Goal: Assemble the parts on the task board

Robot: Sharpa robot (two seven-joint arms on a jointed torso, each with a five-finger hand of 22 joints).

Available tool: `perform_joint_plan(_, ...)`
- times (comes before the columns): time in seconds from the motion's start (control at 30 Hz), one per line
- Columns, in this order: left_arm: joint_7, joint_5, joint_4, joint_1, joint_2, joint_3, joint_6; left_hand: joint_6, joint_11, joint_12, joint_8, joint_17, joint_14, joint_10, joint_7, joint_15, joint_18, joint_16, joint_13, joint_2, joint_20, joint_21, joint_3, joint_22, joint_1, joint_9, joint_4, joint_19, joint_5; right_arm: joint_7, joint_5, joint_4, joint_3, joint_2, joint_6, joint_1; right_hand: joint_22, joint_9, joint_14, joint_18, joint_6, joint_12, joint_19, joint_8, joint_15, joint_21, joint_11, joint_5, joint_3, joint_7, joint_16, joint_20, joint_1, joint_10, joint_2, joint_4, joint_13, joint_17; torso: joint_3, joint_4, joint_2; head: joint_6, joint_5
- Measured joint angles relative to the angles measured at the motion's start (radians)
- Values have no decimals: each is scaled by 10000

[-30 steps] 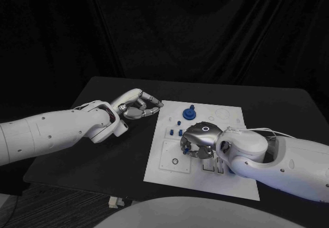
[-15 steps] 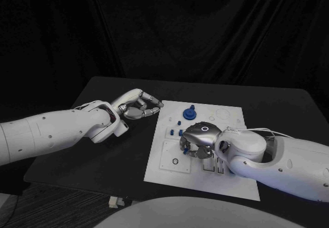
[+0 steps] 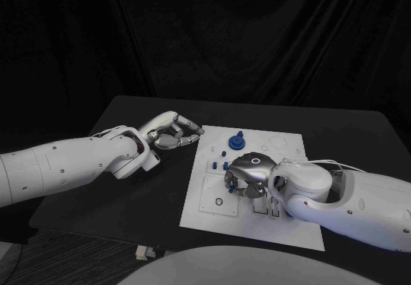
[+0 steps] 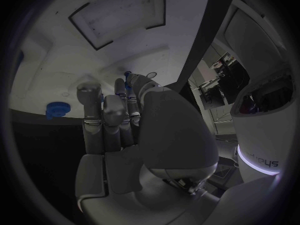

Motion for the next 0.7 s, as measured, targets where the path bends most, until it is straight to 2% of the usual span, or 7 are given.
perform_joint_plan(0.47, -3, 0, -1, -3, 14, 0, 20, 0, 0, 0, 0, 0, 1, 0, 0, 0, 0, 0, 0, 0, 0, 0, 0, -1, 0, 1, 0, 0, 0, 2, 0, 6, -4, 24, 88, -7, -1, -13, -36, -1, -58, -30, -36, -1, 37, -80, 37, -1, 1, 26, -38, 36, 0, -37, 0, -54, -3, -35, 1, -2, -3, -1, -22)
perform_joint_plan(0.57, -3, 0, -6, -4, 23, 0, 24, 0, -1, 0, 0, 1, 0, 0, 0, 0, 0, 0, 0, 0, 0, 0, 0, -1, 0, 1, 0, 0, 0, 1, 0, 5, -1, 36, 123, -8, -2, -21, -105, -1, -289, -48, -142, -156, 44, -253, 75, -70, 38, 73, -157, 36, 0, -75, 0, -90, -3, -139, 1, -3, -3, -1, -22)
perform_joint_plan(0.7, -4, 0, -9, -5, 28, 0, 28, 0, -1, 0, 0, 1, 1, 0, 0, 0, 0, 0, 0, 0, 0, 0, 0, -2, 0, 1, 0, 0, 0, -2, 0, 2, -2, 52, 196, -13, -2, -106, -227, -1, -712, -83, -288, -401, -8, -518, 71, -195, 44, 1, -263, 35, 1, -252, 2, -94, 0, -267, 1, -4, -2, 0, -15)
